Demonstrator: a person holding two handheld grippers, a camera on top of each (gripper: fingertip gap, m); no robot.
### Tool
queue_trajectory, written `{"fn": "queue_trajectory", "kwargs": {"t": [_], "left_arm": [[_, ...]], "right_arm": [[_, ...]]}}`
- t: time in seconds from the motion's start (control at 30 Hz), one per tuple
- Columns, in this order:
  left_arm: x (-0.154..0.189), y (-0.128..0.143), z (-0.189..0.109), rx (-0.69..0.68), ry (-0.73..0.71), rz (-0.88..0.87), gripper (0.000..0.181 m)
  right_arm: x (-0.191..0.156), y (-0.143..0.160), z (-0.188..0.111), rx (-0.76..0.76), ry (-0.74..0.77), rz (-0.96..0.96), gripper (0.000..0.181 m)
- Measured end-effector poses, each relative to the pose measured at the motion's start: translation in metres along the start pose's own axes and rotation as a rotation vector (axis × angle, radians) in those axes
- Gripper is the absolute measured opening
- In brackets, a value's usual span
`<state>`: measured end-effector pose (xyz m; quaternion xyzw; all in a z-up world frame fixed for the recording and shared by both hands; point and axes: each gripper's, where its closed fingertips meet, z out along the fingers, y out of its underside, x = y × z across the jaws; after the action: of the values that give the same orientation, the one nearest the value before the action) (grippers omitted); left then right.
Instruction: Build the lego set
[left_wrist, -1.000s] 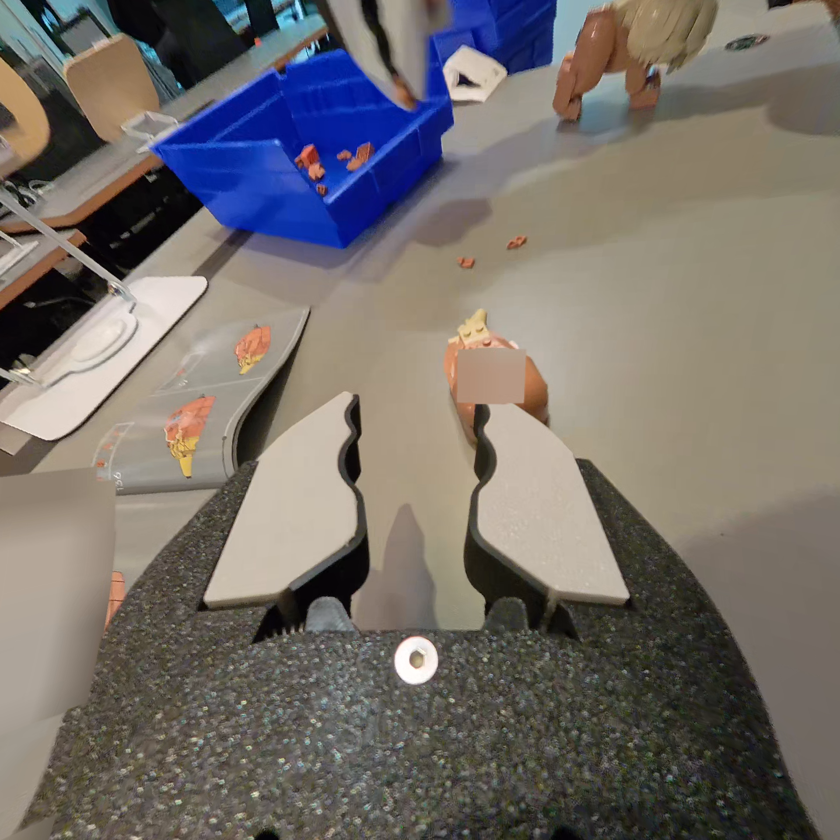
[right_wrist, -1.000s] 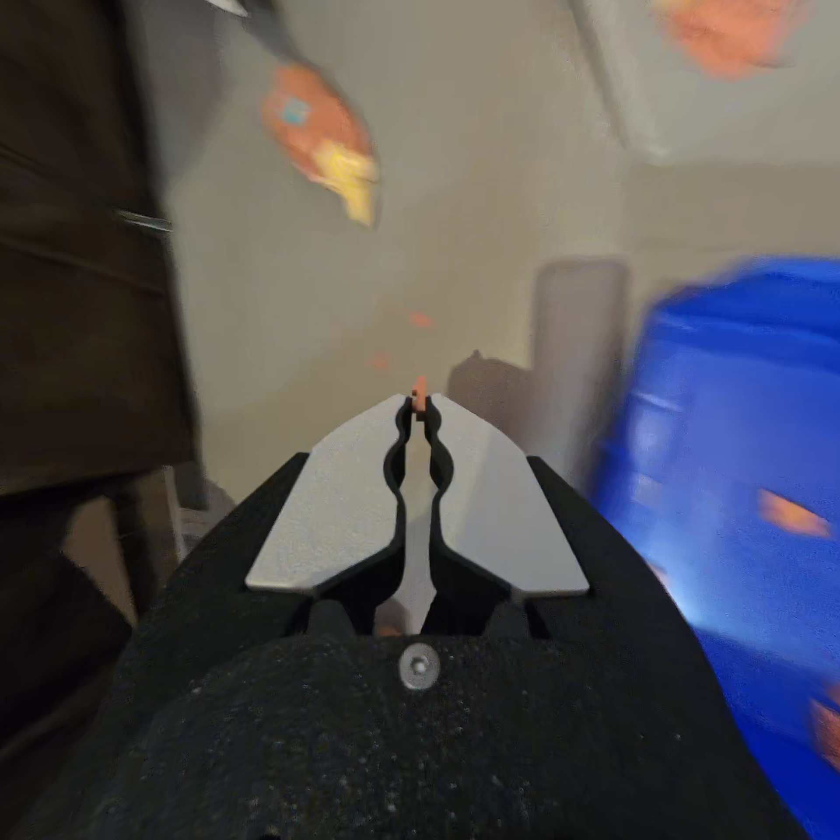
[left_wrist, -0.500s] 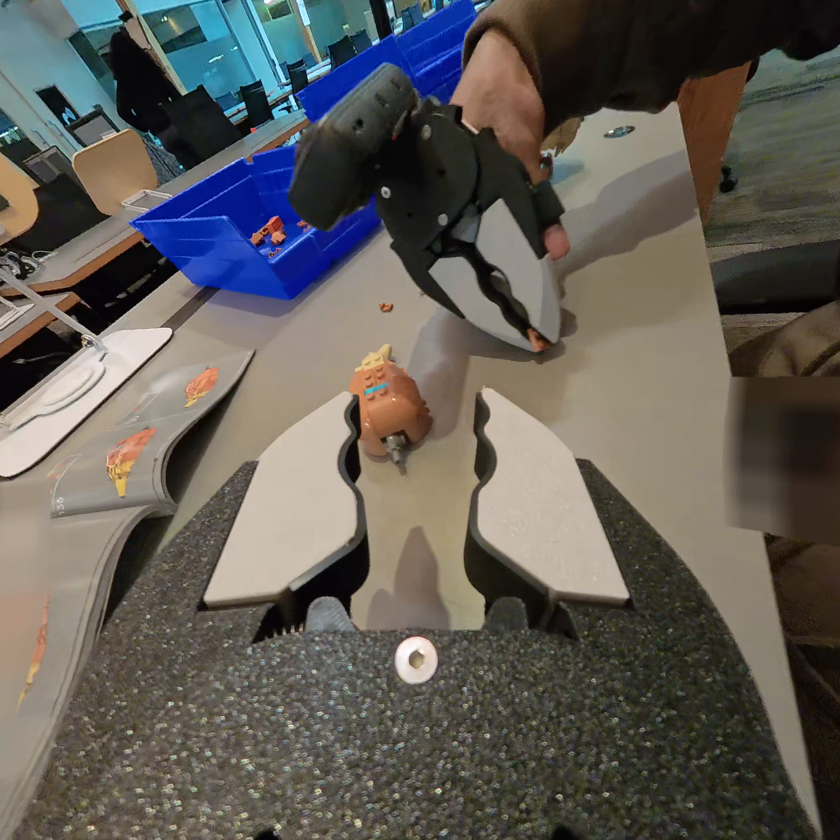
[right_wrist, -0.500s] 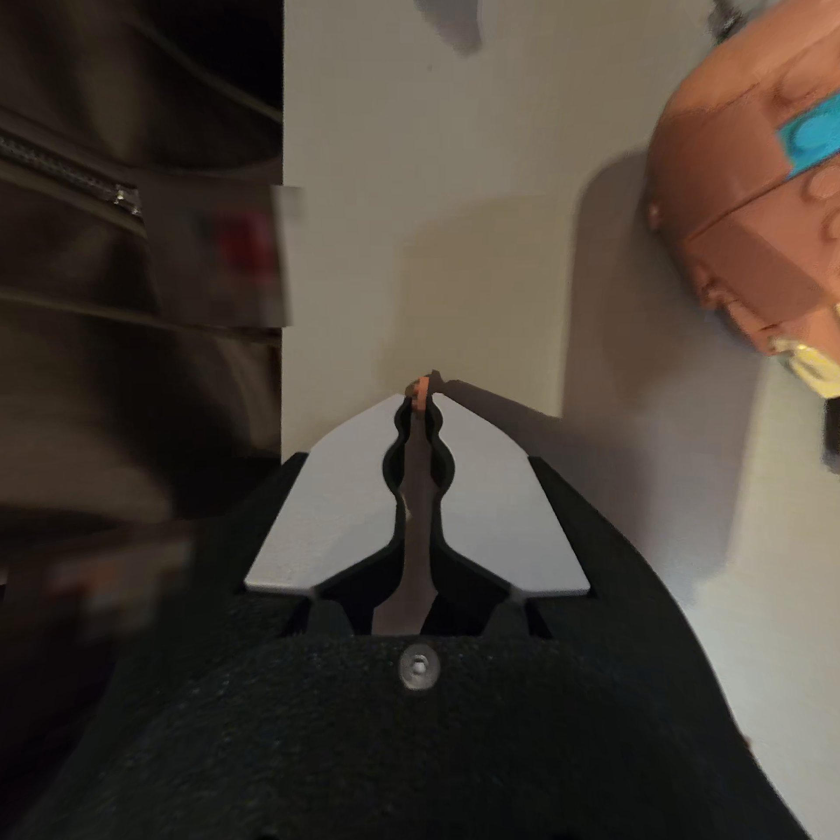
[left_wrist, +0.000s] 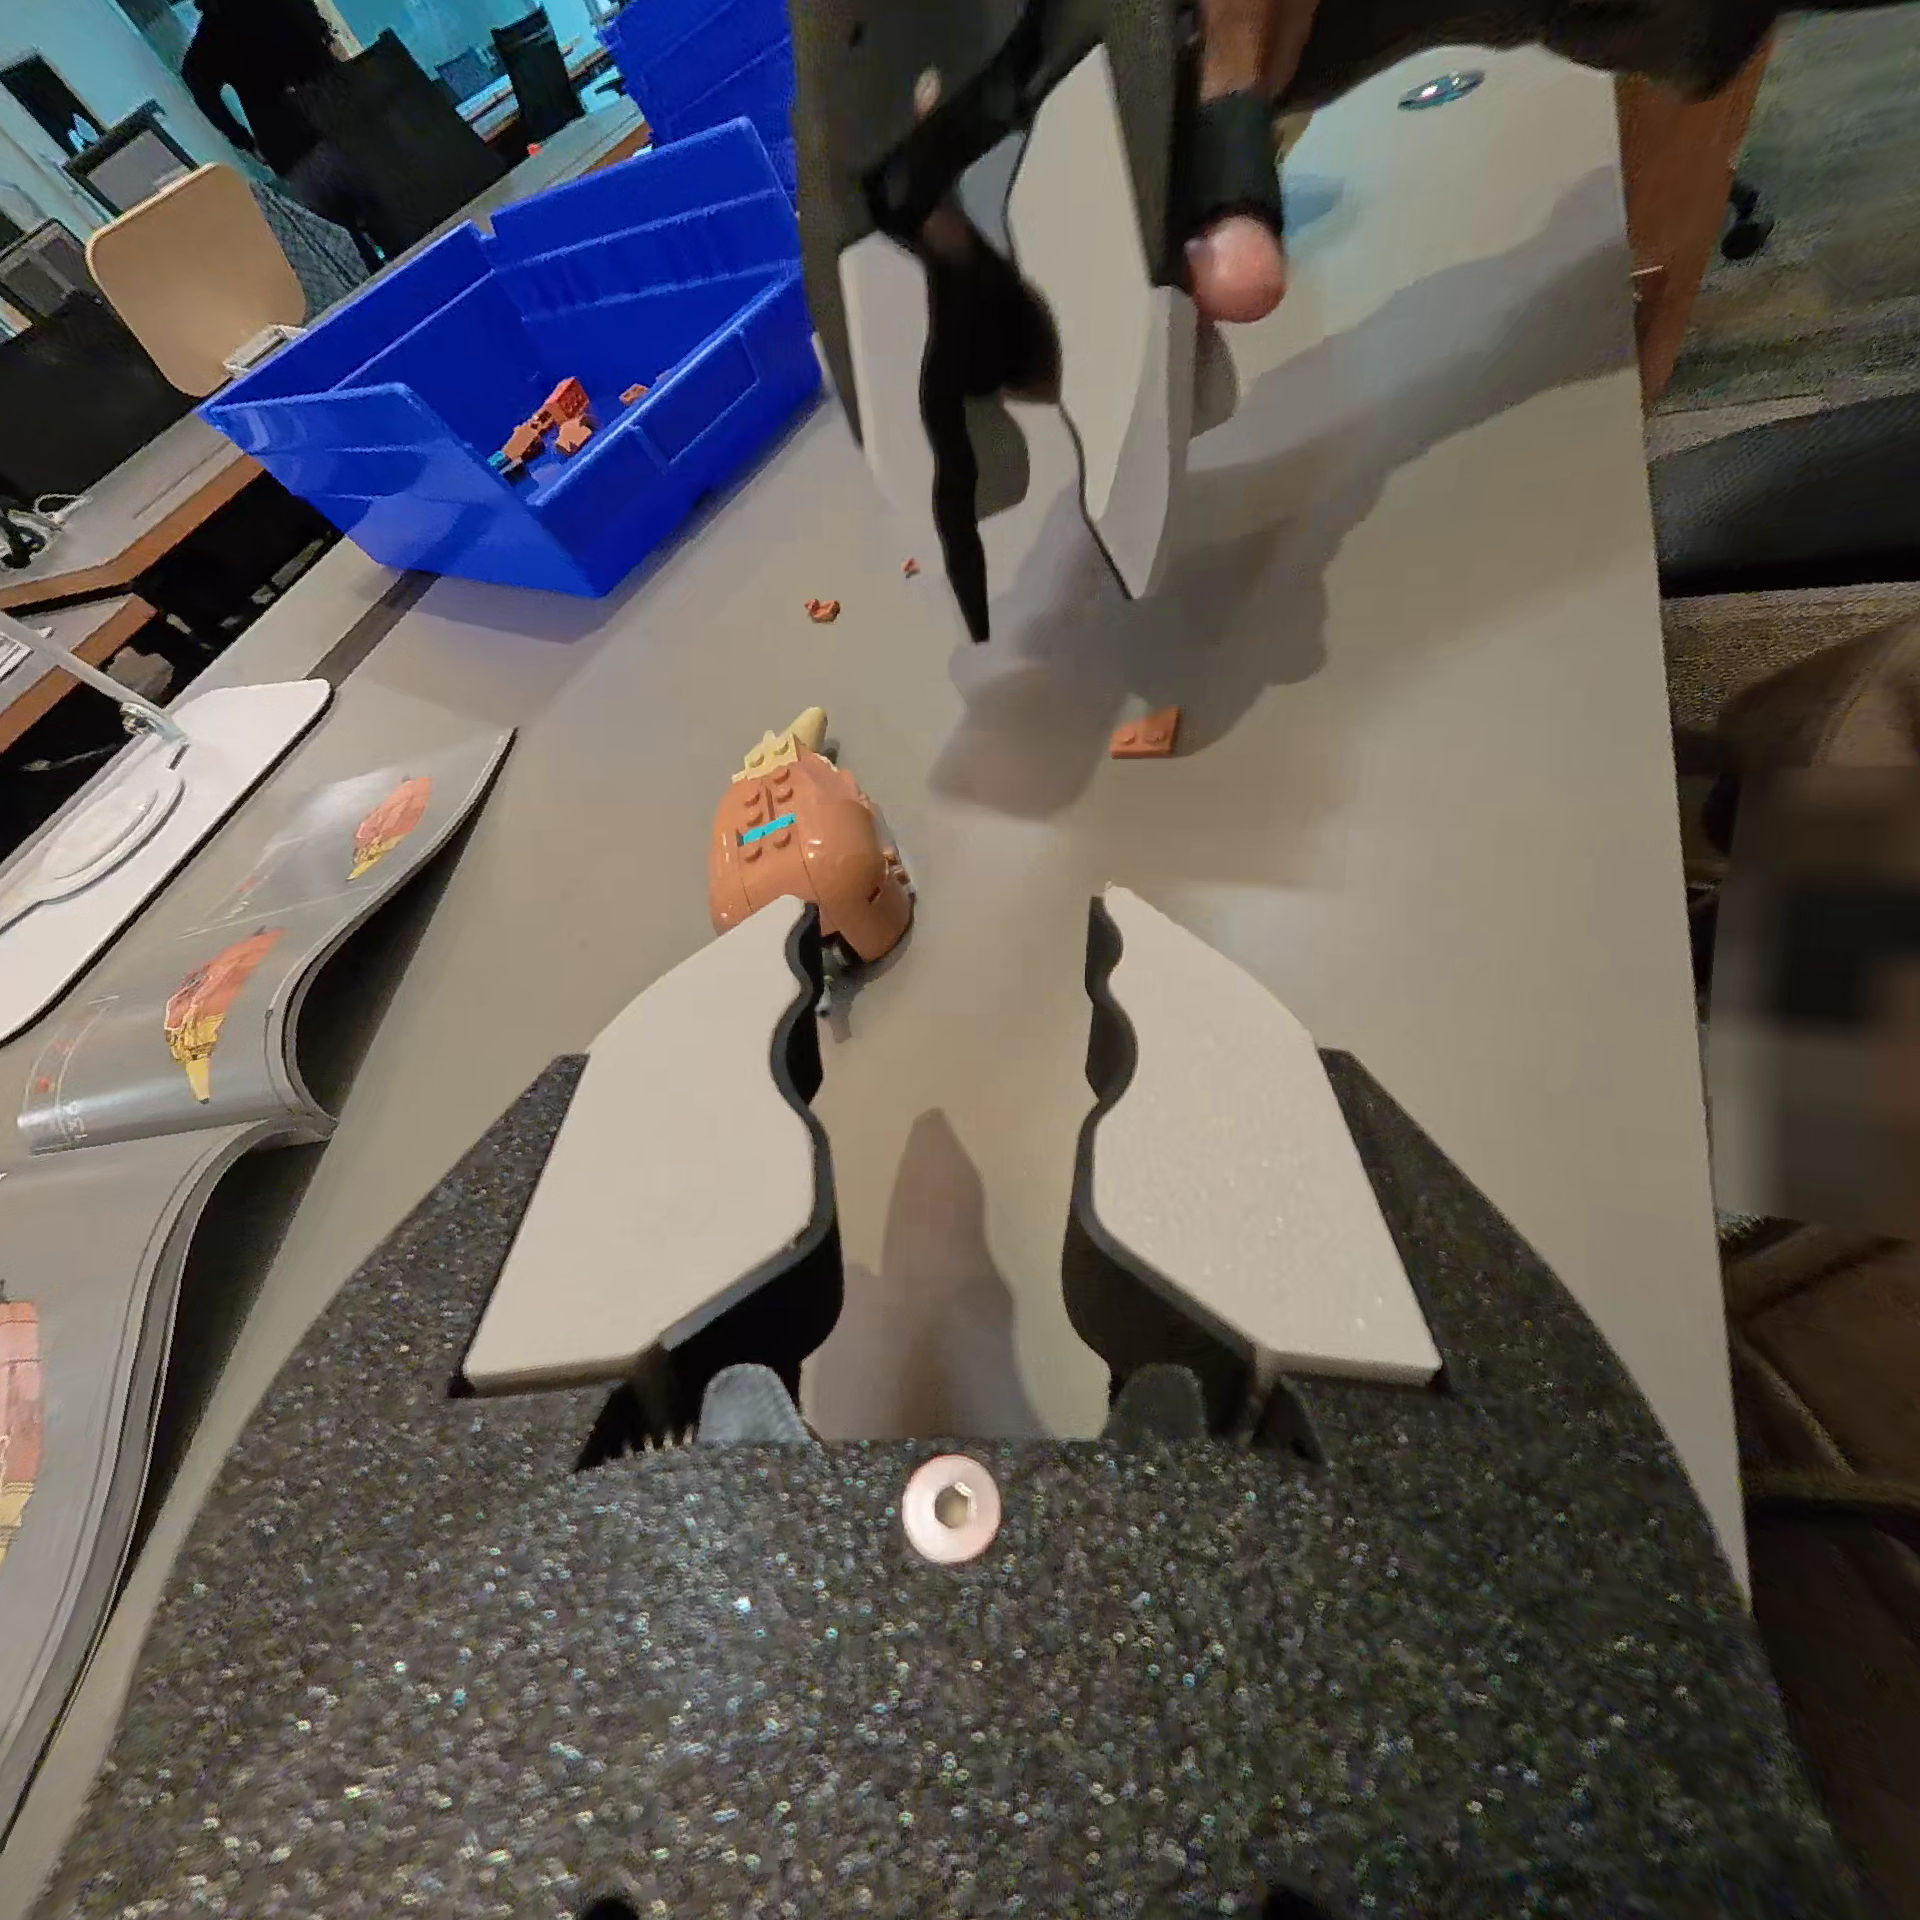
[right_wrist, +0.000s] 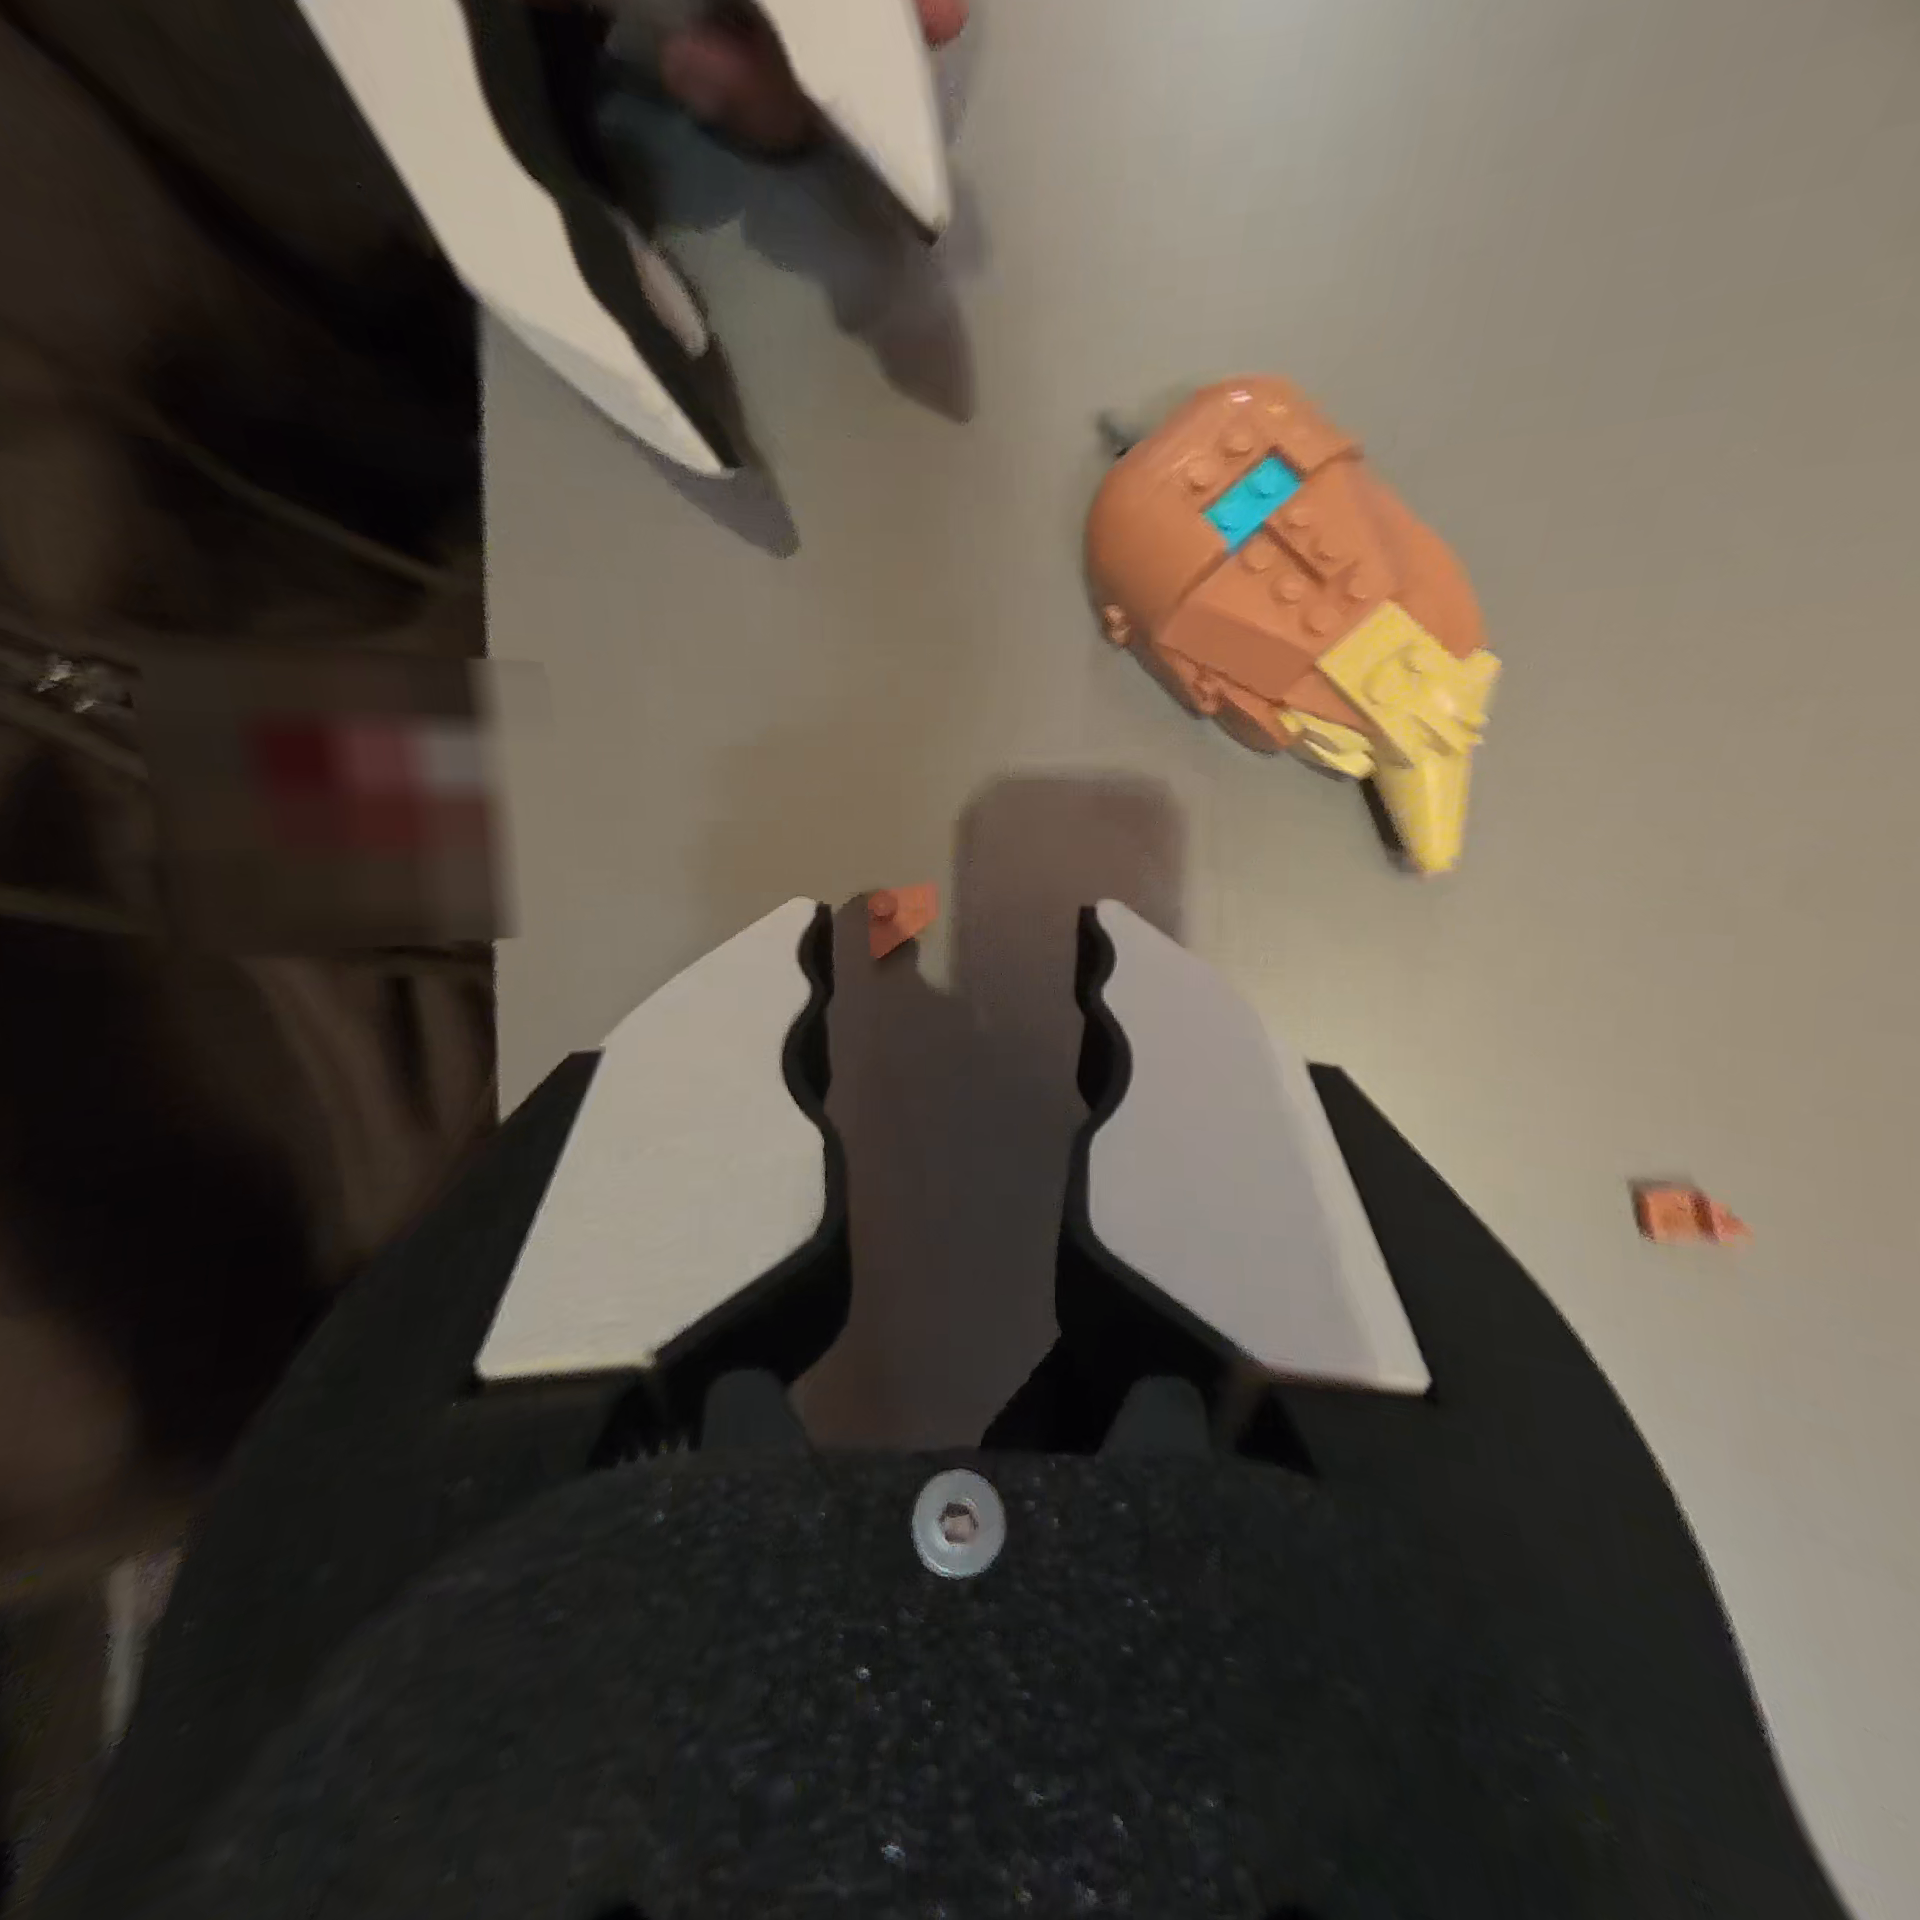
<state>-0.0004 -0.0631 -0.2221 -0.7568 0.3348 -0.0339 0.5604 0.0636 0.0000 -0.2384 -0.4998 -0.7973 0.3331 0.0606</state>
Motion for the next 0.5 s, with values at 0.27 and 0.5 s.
{"fn": "queue_trajectory", "kwargs": {"t": [0.27,0.5], "left_arm": [[-0.026,0.02,0.017,-0.147,-0.056,0.001,0.051],[-0.041,0.032,0.031,-0.225,-0.026,-0.086,0.058]], "right_arm": [[-0.011,0.027,0.012,0.016,0.181,0.005,0.037],[-0.008,0.018,0.029,0.022,0.171,-0.043,0.034]]}}
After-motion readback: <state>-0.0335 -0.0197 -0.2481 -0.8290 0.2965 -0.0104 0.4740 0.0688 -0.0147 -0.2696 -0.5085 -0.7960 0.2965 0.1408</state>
